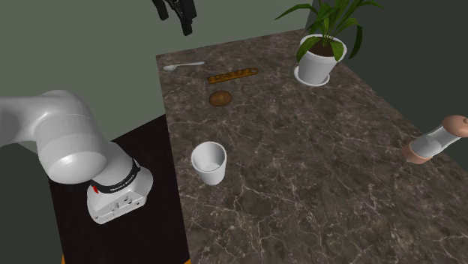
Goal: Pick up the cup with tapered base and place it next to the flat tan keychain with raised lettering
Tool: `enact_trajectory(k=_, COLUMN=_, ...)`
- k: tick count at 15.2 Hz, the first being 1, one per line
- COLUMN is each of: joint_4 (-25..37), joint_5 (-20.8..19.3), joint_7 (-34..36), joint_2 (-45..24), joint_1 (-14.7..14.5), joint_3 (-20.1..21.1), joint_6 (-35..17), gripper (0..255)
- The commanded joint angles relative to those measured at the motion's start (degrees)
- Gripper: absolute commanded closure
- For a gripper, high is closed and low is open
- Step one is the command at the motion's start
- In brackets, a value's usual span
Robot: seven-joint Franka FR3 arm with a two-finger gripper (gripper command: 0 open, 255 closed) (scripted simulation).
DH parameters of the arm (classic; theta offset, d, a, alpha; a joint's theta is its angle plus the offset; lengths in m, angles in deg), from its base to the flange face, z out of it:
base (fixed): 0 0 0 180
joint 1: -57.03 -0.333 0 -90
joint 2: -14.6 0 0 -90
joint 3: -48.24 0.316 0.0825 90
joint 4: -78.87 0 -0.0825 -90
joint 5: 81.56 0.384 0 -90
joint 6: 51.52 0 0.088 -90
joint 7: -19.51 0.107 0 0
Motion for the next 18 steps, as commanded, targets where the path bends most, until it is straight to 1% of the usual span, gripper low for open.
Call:
enact_trajectory(k=1, joint_4=0.0, joint_5=0.0, joint_7=0.0, joint_2=0.0, joint_1=0.0, joint_3=0.0, joint_6=0.0, gripper=0)
enact_trajectory(k=10, joint_4=-12.9, joint_5=-5.9, joint_7=-9.9, joint_2=5.7, joint_1=4.1, joint_3=-9.4, joint_6=-6.1, gripper=0)
enact_trajectory(k=14, joint_4=-17.2, joint_5=-9.2, joint_7=-14.5, joint_2=6.5, joint_1=6.5, joint_3=-14.2, joint_6=-9.2, gripper=0)
enact_trajectory(k=18, joint_4=-20.4, joint_5=-12.7, joint_7=-19.3, joint_2=5.9, joint_1=9.2, joint_3=-19.3, joint_6=-12.9, gripper=0)
